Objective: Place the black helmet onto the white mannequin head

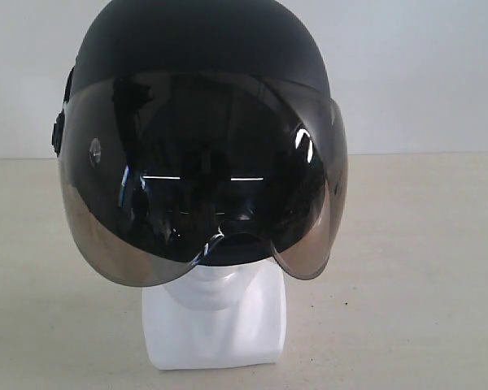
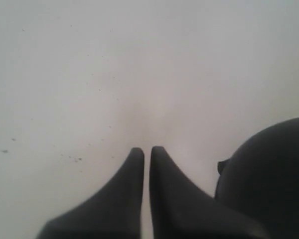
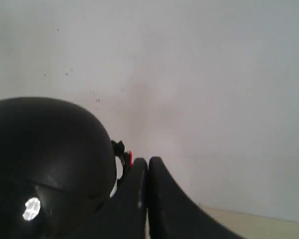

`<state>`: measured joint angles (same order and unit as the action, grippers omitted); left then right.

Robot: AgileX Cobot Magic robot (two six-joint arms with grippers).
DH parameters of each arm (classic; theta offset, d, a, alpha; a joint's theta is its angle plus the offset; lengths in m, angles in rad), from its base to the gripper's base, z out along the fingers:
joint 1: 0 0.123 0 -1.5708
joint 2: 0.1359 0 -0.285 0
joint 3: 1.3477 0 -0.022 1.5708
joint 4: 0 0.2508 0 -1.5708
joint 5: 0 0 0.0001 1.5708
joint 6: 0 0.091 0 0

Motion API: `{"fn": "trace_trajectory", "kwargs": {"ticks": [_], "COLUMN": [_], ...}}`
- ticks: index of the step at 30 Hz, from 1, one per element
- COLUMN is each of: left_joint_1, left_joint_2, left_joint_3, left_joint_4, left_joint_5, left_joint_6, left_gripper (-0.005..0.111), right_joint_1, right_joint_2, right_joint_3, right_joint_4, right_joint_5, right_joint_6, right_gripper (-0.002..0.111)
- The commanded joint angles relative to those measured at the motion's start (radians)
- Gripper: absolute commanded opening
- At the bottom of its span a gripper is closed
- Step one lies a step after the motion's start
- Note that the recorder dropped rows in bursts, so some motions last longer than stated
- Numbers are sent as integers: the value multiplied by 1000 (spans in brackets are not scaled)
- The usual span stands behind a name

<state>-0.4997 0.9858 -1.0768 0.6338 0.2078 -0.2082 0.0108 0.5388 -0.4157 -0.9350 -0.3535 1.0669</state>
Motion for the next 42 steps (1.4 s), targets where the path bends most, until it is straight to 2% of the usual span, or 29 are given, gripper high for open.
{"fn": "trace_trajectory", "kwargs": {"ticks": [1,3,5,8,11,13,16,20,23,26,28,29,30,35,38,40,42], "left_joint_1": [1,1,1,1,1,1,26,174,339,496,558,570,574,536,492,449,405], "left_joint_2": [43,93,123,176,244,281,313,318,335,387,446,477,506,577,584,584,584], "left_joint_3": [-163,-259,-323,-385,-425,-425,-425,-421,-421,-421,-421,-421,-426,-433,-443,-468,-495], "left_joint_4": [1,-68,-265,-721,-1089,-1218,-1306,-1402,-1584,-1944,-2189,-2250,-2283,-2235,-2226,-2163,-2086], "left_joint_5": [233,292,229,171,289,301,299,374,483,650,875,947,998,1013,1013,1009,935], "left_joint_6": [15,49,198,589,1006,1168,1251,1314,1441,1639,1821,1870,1893,1882,1891,1875,1819], "left_gripper": [4,4,4,4,4,4,4,4,4,4,4,4,4,4,4,4,4], "right_joint_1": [-1,-1,-1,-1,-1,-1,-1,-1,-1,-1,-1,-1,-1,24,96,144,194], "right_joint_2": [93,137,175,216,252,289,344,404,430,460,476,485,494,567,606,636,672], "right_joint_3": [-12,-41,-102,-229,-366,-444,-548,-652,-699,-730,-744,-748,-749,-753,-759,-778,-814], "right_joint_4": [-118,-202,-330,-576,-809,-809,-809,-809,-809,-809,-809,-809,-809,-809,-809,-809,-809], "right_joint_5": [-41,-77,-116,-133,-222,-325,-442,-492,-508,-557,-586,-592,-597,-683,-636,-616,-598], "right_joint_6": [87,139,252,477,718,746,755,766,788,809,815,830,843,868,865,860,855], "right_gripper": [0,0,0,0,0,0,0,0,0,0,0,0,0,0,0,0,0]}}
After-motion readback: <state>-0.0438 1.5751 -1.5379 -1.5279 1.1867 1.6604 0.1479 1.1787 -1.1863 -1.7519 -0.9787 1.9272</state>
